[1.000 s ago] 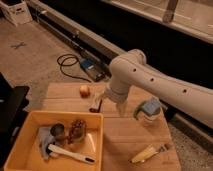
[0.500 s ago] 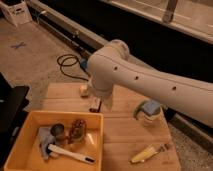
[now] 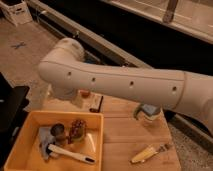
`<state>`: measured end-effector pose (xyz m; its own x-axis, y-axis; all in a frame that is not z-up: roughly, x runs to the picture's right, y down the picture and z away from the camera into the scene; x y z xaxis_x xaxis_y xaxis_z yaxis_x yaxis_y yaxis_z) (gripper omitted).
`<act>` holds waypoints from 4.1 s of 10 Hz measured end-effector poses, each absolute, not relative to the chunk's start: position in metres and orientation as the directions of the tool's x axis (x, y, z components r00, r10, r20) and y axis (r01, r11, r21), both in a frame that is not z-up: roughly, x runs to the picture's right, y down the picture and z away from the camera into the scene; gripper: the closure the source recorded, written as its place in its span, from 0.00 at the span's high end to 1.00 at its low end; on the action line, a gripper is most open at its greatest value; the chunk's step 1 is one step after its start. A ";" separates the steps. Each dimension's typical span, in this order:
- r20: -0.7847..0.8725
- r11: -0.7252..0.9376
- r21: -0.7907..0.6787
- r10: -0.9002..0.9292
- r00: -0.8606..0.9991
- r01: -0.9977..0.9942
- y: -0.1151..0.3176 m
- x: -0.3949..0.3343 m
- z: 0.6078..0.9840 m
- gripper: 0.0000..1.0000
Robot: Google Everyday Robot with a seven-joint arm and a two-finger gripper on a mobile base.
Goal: Place towel in table surface
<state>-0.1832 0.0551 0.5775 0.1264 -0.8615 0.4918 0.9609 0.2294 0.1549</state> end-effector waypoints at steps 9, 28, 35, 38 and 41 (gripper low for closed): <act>0.529 0.016 0.322 -0.833 -0.166 0.947 0.115 -0.248 0.564 0.80; 0.447 -0.230 0.633 -0.671 -0.591 0.740 0.179 -0.324 0.622 0.80; 0.371 -0.328 0.656 -0.644 -0.669 0.680 0.191 -0.325 0.657 0.80; 0.320 -0.383 0.670 -0.624 -0.713 0.636 0.186 -0.324 0.665 0.80; 0.322 -0.383 0.669 -0.622 -0.713 0.636 0.186 -0.323 0.666 0.80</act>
